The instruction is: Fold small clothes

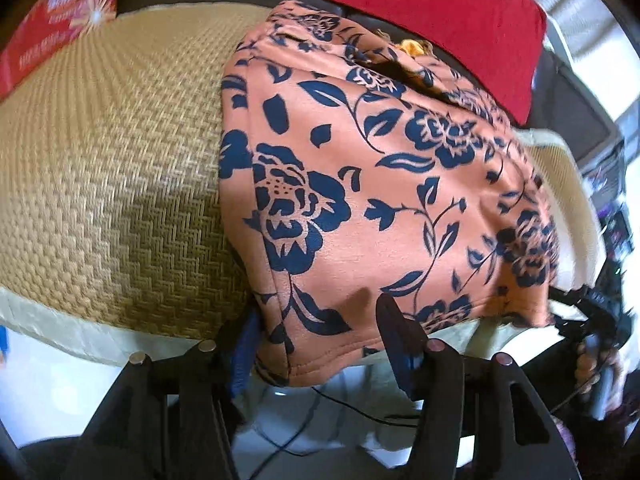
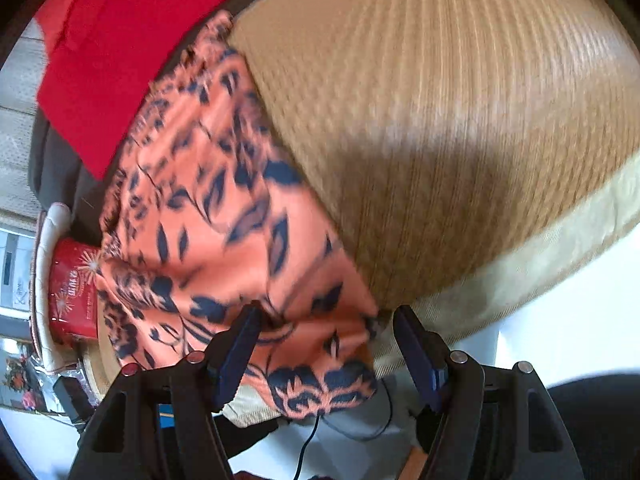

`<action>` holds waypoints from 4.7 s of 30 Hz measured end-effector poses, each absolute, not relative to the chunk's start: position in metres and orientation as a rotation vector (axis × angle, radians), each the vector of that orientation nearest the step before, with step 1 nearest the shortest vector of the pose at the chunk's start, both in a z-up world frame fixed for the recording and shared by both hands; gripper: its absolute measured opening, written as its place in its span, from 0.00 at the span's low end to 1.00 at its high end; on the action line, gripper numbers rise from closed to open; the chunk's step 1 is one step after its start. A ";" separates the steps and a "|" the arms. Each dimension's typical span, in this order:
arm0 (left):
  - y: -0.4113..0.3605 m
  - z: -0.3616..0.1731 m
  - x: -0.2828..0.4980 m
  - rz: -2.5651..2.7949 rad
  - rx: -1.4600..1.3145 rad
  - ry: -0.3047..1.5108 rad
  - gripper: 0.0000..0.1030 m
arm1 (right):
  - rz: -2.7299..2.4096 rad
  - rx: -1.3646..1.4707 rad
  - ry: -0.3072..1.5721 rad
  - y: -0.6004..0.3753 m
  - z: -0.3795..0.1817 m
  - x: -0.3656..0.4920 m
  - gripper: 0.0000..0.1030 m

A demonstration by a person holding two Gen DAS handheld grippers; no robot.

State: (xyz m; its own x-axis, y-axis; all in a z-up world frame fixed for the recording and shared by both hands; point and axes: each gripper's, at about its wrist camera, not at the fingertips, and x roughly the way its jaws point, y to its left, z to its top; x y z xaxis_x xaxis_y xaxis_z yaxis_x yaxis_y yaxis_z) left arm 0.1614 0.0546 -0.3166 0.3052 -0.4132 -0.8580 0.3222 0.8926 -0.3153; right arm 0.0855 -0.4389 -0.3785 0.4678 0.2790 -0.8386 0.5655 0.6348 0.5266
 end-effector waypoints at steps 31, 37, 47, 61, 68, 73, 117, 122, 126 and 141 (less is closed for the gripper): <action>0.136 -0.210 0.225 -0.635 -0.538 0.897 0.07 | 0.104 0.916 0.606 -0.442 -0.215 0.103 0.11; 0.117 -0.185 0.302 -0.605 -0.520 0.882 0.07 | 0.054 0.918 0.562 -0.478 -0.197 0.162 0.11; 0.064 -0.247 0.468 -0.320 -0.564 0.955 0.11 | -0.208 1.007 0.482 -0.557 -0.244 0.301 0.15; 0.050 -0.220 0.415 -0.288 -0.465 0.925 0.51 | 0.202 0.659 0.764 -0.467 -0.239 0.338 0.15; 0.026 -0.254 0.388 -0.381 -0.421 1.121 0.51 | 0.375 0.503 0.968 -0.383 -0.260 0.353 0.15; 0.003 -0.258 0.392 -0.467 -0.357 1.178 0.51 | 0.395 0.470 1.010 -0.343 -0.274 0.399 0.15; -0.021 -0.248 0.362 -0.162 0.134 1.053 0.76 | -0.054 0.594 0.890 -0.421 -0.265 0.286 0.45; -0.023 -0.235 0.334 -0.150 0.167 1.005 0.76 | -0.040 0.513 0.928 -0.398 -0.268 0.282 0.62; -0.019 -0.192 0.300 -0.136 0.148 0.837 0.76 | 0.003 0.533 0.829 -0.393 -0.248 0.265 0.62; -0.028 -0.135 0.267 -0.103 0.112 0.643 0.81 | 0.107 0.545 0.648 -0.356 -0.208 0.263 0.62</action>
State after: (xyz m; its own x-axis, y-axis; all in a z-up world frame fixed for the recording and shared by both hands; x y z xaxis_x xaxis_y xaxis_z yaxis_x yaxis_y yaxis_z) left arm 0.2670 -0.0276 -0.1346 0.7955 -0.0608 -0.6029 0.1305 0.9888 0.0725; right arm 0.2628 -0.3558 -0.2084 0.7973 0.2602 -0.5446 0.0717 0.8551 0.5135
